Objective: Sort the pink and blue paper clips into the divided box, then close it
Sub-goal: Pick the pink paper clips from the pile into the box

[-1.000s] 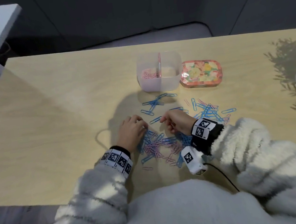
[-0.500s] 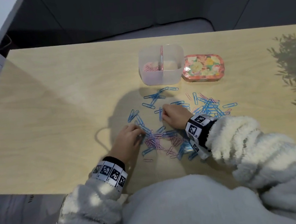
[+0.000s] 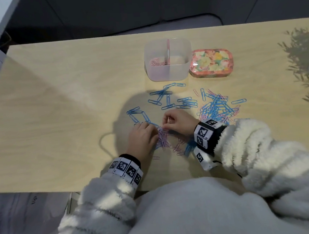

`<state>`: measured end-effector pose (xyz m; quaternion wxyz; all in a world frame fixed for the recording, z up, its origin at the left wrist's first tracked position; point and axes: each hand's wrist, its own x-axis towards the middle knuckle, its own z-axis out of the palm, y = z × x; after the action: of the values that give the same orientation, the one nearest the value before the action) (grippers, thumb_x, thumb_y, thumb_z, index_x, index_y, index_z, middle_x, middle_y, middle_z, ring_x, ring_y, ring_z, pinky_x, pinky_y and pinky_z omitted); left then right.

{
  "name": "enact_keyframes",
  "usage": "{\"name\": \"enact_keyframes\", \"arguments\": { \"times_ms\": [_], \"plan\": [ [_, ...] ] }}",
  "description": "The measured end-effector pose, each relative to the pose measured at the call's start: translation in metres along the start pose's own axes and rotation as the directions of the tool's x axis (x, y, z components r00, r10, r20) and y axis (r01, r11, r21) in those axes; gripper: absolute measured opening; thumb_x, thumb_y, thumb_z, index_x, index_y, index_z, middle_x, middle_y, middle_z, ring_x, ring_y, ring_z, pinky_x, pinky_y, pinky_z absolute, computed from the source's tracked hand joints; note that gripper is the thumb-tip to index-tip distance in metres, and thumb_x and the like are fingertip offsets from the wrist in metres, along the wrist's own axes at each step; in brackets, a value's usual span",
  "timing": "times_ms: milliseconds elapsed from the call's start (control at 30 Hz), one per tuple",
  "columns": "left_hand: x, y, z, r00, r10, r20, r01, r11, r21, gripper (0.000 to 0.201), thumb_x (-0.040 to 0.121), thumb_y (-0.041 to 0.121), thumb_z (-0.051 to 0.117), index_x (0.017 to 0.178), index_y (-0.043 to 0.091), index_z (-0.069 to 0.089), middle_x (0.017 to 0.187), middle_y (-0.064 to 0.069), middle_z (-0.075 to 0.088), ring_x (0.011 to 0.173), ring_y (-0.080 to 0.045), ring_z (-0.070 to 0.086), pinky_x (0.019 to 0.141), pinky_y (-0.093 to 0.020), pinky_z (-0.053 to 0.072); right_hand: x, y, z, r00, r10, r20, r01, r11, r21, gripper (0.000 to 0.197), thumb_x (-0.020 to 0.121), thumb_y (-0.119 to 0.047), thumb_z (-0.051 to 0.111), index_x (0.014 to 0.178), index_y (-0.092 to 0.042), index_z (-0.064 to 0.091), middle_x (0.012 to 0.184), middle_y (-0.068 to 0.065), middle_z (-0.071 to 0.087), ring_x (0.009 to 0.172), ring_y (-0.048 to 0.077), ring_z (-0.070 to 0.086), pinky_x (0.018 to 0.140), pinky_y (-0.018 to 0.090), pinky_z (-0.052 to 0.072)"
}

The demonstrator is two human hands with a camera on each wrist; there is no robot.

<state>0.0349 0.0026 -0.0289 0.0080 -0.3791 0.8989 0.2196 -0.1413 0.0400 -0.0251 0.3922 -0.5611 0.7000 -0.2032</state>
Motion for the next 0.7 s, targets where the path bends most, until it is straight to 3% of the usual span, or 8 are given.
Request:
{"name": "enact_keyframes", "arguments": {
  "times_ms": [67,133,267,367,533,633,700],
  "plan": [
    [0.004,0.0,0.002,1.0,-0.011,-0.001,0.011,1.0,-0.021,0.013,0.085,0.026,0.057,0.091,0.015,0.061,0.095,-0.008,0.059,0.094,-0.029,0.052,0.08,-0.037,0.037,0.002,0.0,0.002,0.999,-0.012,0.03,0.017,0.98,-0.198,0.007,0.08,-0.021,0.065,0.086,-0.017,0.064,0.087,0.001,0.063,0.084,0.017,0.055,0.072,0.027,0.036],
    [0.005,-0.001,0.001,1.0,-0.016,0.011,0.016,0.999,-0.049,0.011,0.085,0.023,0.057,0.09,0.013,0.061,0.096,-0.008,0.06,0.093,-0.029,0.053,0.079,-0.038,0.038,0.003,0.0,-0.002,0.999,0.018,0.034,-0.009,0.965,-0.261,0.01,0.084,-0.023,0.06,0.09,-0.016,0.062,0.099,0.003,0.065,0.095,0.021,0.057,0.074,0.028,0.036],
    [-0.006,-0.007,-0.002,0.999,0.01,-0.052,-0.017,0.991,-0.132,0.005,0.085,0.018,0.055,0.083,0.015,0.059,0.084,-0.001,0.056,0.082,-0.024,0.053,0.074,-0.038,0.04,0.002,0.005,-0.017,0.989,0.119,-0.091,-0.132,0.978,-0.163,0.015,0.087,-0.022,0.054,0.097,-0.011,0.059,0.086,0.002,0.061,0.088,0.026,0.055,0.07,0.027,0.033],
    [-0.018,-0.01,-0.002,0.997,-0.022,-0.068,0.006,0.974,-0.228,0.004,0.084,0.014,0.054,0.083,0.013,0.058,0.084,0.002,0.053,0.082,-0.017,0.047,0.075,-0.032,0.039,-0.01,0.0,-0.019,0.982,0.085,-0.169,-0.118,0.974,-0.193,0.024,0.086,-0.027,0.054,0.106,-0.015,0.058,0.079,0.001,0.056,0.085,0.026,0.056,0.069,0.029,0.036],
    [-0.019,-0.016,-0.005,0.999,0.018,0.034,-0.012,0.983,-0.183,0.026,0.08,0.018,0.065,0.103,0.01,0.061,0.099,-0.007,0.057,0.093,-0.022,0.05,0.082,-0.03,0.038,-0.031,-0.01,0.003,1.0,-0.008,0.012,0.012,0.911,-0.412,0.045,0.078,-0.045,0.064,0.117,-0.024,0.058,0.113,0.004,0.066,0.107,0.025,0.058,0.086,0.035,0.044],
    [-0.014,-0.013,-0.005,0.998,0.055,0.027,-0.051,0.99,-0.133,0.031,0.078,0.019,0.067,0.107,0.008,0.062,0.103,-0.011,0.057,0.097,-0.025,0.051,0.084,-0.034,0.039,-0.037,-0.012,0.009,0.998,-0.023,0.059,0.05,0.853,-0.519,0.053,0.073,-0.048,0.066,0.119,-0.023,0.055,0.11,0.007,0.066,0.105,0.029,0.059,0.081,0.035,0.045],
    [-0.011,-0.009,-0.004,0.998,0.067,0.009,-0.066,0.993,-0.102,0.025,0.079,0.02,0.066,0.102,0.009,0.063,0.103,-0.011,0.058,0.097,-0.028,0.052,0.085,-0.037,0.04,-0.039,-0.012,0.014,0.997,-0.039,0.065,0.069,0.827,-0.558,0.048,0.075,-0.047,0.064,0.115,-0.023,0.056,0.105,0.008,0.067,0.102,0.031,0.06,0.077,0.036,0.046]
  ]
}}
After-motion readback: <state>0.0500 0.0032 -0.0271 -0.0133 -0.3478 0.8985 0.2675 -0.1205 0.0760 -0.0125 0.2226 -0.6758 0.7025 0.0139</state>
